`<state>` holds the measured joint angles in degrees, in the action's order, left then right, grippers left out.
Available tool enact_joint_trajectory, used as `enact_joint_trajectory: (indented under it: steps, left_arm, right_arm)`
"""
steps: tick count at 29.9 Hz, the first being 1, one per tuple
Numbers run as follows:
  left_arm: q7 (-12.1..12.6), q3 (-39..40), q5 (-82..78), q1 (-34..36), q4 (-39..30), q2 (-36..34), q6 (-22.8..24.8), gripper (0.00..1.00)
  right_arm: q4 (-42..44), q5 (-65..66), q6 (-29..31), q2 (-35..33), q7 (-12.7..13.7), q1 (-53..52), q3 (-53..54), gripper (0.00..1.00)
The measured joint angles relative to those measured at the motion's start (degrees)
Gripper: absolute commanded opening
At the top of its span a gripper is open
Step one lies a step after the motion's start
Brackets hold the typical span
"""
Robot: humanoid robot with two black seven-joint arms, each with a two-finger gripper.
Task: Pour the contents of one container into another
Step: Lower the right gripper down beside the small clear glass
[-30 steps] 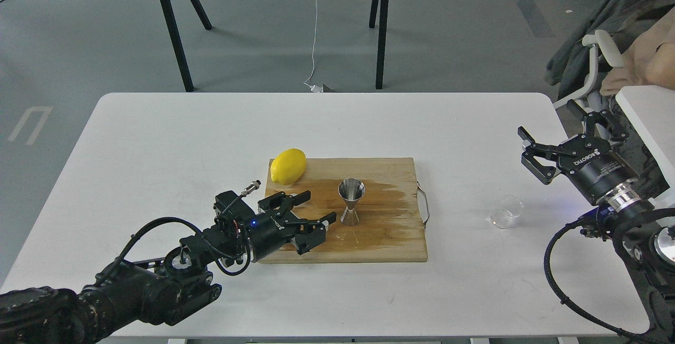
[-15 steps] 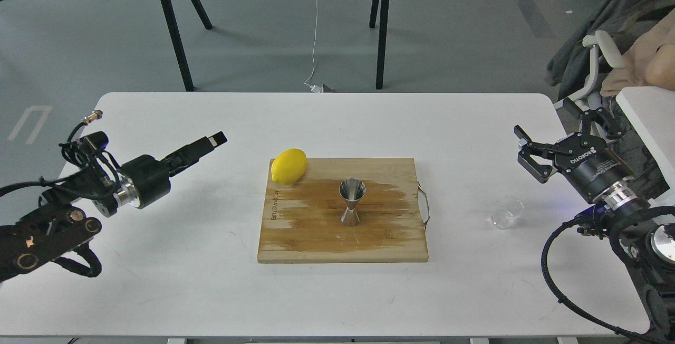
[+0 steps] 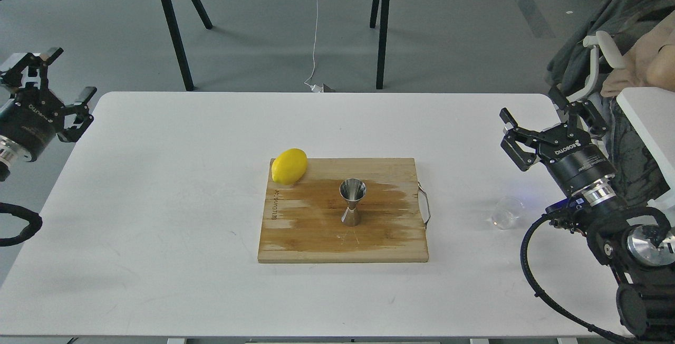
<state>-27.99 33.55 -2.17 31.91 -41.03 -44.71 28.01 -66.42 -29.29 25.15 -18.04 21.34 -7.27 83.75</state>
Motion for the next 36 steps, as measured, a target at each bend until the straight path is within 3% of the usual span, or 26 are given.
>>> enact_joint_trajectory:
  steps: [8,12,19,26,36]
  left_arm:
    - [0.0,0.1,3.3,-2.6,0.1,2.1,0.0,0.87]
    - [0.0,0.1,3.3,-3.7,0.2,3.1,0.0,0.87]
    - [0.0,0.1,3.3,-4.0,0.2,4.4,0.0,0.87]
    - [0.0,0.1,3.3,-4.0,0.3,5.2,0.0,0.87]
    - [0.0,-0.1,3.2,-4.1,1.9,5.5,0.0,0.87]
  right_arm:
    - [-12.5,-0.6,-23.7,-1.5,0.0,12.7,10.8,0.98]
    - [-16.2,-0.4,-31.4,-2.6,0.0,19.1,12.5,0.98]
    - [-17.2,0.8,-39.4,-3.0,-1.1,23.6,11.9,0.98]
    - [-12.8,5.5,-45.0,-2.4,-1.9,18.2,8.5,0.98]
    - [-7.7,6.1,-46.3,-2.3,-3.9,12.5,0.4,0.98]
